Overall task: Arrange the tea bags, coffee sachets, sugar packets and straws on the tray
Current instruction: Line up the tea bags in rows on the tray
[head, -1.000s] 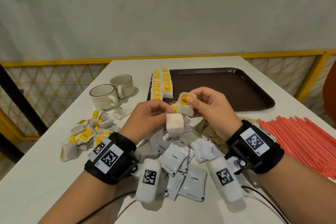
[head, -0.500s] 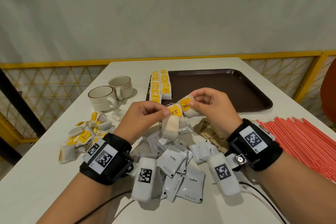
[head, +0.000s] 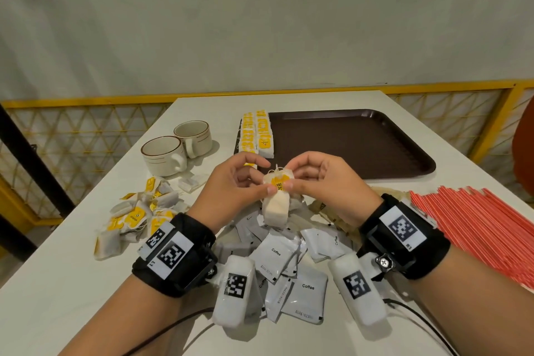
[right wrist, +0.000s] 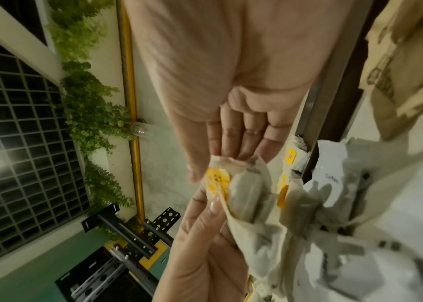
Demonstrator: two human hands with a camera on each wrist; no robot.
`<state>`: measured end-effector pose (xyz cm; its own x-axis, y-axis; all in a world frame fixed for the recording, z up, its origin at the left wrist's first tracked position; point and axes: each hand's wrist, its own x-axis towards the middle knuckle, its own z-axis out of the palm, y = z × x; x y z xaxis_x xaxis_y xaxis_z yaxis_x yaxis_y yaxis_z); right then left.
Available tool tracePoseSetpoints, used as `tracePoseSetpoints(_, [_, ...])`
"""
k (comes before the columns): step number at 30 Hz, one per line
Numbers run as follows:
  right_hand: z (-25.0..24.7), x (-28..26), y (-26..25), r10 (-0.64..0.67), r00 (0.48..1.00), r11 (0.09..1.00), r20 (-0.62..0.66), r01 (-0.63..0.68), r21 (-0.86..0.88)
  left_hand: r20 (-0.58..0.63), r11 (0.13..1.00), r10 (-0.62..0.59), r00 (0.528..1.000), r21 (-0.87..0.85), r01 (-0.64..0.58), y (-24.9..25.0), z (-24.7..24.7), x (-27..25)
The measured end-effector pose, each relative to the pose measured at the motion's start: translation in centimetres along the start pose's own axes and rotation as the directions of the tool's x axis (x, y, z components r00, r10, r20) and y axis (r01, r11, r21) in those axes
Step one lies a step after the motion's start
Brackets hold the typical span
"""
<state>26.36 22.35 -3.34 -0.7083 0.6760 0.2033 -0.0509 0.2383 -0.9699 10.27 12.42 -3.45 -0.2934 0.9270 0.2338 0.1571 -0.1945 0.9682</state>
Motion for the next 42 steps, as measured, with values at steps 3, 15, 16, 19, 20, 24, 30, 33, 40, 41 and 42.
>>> tracePoseSetpoints(3, [-0.1,0.0,0.1,-0.015,1.0,1.0,-0.017,0.014,-0.015,0.023,1.0,-0.02,1.0,-0.004,0.02,-0.1,0.2,0.0])
tracePoseSetpoints(15, [0.6,-0.4,0.1,0.017,0.999,0.989,-0.042,-0.023,-0.144,-0.178,0.995,0.028,0.984,0.1,-0.01,-1.0,0.0,0.4])
tracePoseSetpoints(16, [0.7,-0.5,0.0,0.037,0.999,0.986,-0.003,-0.037,-0.161,-0.189,0.994,0.029,0.982,0.108,-0.009,-1.0,0.0,0.4])
tracePoseSetpoints(19, [1.0,-0.6,0.0,0.04,0.999,0.984,0.03,-0.035,-0.173,-0.181,0.994,0.013,0.983,0.105,0.006,-1.0,0.3,0.4])
tracePoseSetpoints(20, [0.8,-0.6,0.0,0.036,0.999,0.986,0.031,-0.03,-0.165,-0.185,0.994,0.011,0.983,0.107,0.009,-1.0,0.4,0.4])
tracePoseSetpoints(24, [-0.2,-0.3,-0.5,-0.006,0.999,0.995,-0.031,0.003,-0.103,-0.227,0.989,0.056,0.972,0.148,-0.022,-0.9,-0.1,0.5])
tracePoseSetpoints(30, [-0.3,-0.4,-0.8,-0.205,0.969,0.925,-0.134,0.147,-0.349,-0.119,0.957,0.092,0.989,0.284,-0.055,-0.7,0.2,0.3])
tracePoseSetpoints(33, [-0.1,-0.6,-1.4,-0.288,0.952,0.87,-0.1,0.216,-0.442,-0.041,0.959,0.055,0.998,0.28,-0.041,-0.5,0.1,0.3])
tracePoseSetpoints(40, [1.7,0.1,-3.1,-0.241,0.95,0.828,0.198,0.308,-0.469,-0.056,0.994,0.024,0.998,0.112,-0.017,0.1,-0.3,0.2])
tracePoseSetpoints(41, [1.8,0.2,-3.3,-0.227,0.952,0.851,0.207,0.297,-0.432,-0.066,0.996,0.023,0.998,0.087,-0.017,0.2,-0.4,0.2])
tracePoseSetpoints(42, [1.9,0.3,-3.5,-0.211,0.953,0.877,0.218,0.283,-0.388,-0.077,0.997,0.028,0.997,0.07,-0.022,0.3,-0.5,0.2])
